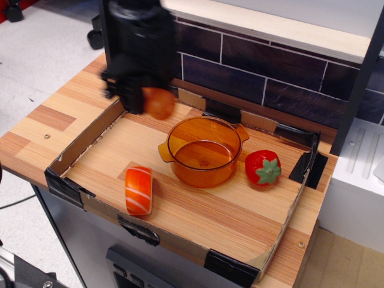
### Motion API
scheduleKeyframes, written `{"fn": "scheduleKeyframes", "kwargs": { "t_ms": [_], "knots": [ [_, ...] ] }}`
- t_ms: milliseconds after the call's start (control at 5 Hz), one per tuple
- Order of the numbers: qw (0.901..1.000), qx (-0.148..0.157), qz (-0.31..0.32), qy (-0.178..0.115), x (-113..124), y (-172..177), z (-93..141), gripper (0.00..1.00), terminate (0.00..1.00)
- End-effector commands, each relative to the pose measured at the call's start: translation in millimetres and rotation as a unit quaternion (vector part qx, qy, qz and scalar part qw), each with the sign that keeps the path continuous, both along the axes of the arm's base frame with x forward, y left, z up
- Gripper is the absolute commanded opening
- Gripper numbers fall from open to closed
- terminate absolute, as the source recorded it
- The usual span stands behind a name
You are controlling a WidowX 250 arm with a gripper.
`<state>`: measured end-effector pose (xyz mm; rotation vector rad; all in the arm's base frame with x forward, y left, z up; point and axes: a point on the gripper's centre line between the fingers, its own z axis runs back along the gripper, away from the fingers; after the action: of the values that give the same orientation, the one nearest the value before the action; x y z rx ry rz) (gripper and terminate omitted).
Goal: Put carrot in pot
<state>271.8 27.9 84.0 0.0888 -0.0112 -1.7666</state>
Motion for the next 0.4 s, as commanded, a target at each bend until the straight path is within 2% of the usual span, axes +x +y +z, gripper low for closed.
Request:
{"fn": "scheduleKeyframes", "kwargs": {
  "t_ms": [0,200],
  "knots": [
    [0.9999,-0.01,0.001,-0.007,31.5,-22.2,6.5,0.0,0.0],
    [1.0,-0.004,-0.001,-0.005,34.0,-21.7,-1.7,0.0,0.0]
  ]
}}
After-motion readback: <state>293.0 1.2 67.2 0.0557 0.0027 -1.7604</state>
